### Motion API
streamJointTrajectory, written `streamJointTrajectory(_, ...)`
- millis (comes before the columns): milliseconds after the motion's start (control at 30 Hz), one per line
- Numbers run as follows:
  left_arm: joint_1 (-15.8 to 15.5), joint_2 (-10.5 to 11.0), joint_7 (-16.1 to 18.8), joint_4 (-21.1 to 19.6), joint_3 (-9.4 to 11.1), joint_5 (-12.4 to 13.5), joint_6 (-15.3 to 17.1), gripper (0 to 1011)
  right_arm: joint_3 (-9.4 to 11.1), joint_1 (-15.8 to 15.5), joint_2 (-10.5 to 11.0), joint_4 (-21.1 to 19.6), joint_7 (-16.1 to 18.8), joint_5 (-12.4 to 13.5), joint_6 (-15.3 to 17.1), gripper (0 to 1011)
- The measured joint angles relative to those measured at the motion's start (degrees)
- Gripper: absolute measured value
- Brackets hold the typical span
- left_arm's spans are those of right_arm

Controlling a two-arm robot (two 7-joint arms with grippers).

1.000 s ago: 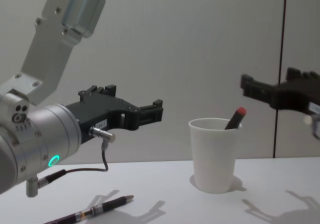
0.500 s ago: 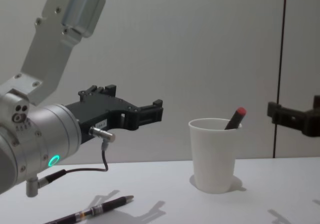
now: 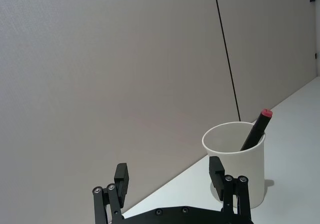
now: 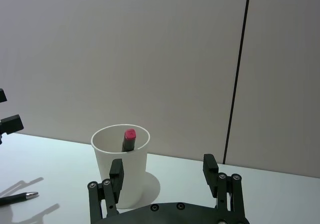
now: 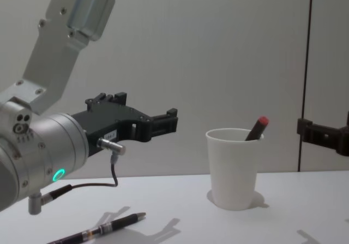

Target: Place the pen into the pen holder.

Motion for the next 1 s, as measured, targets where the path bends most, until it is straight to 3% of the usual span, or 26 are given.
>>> streamJointTrajectory(433, 0.0, 0.0, -0.3, 0.1, -0.1, -0.1, 0.0, 1001, 0.0, 0.0, 0.0, 0.0, 0.0, 0.0, 0.0, 1001)
streamJointTrajectory(1000, 0.3, 1.8, -5.1, 0.2, -1.8, -3.4, -0.2, 1001, 0.0, 0.0, 0.0, 0.0, 0.0, 0.0, 0.0, 1001)
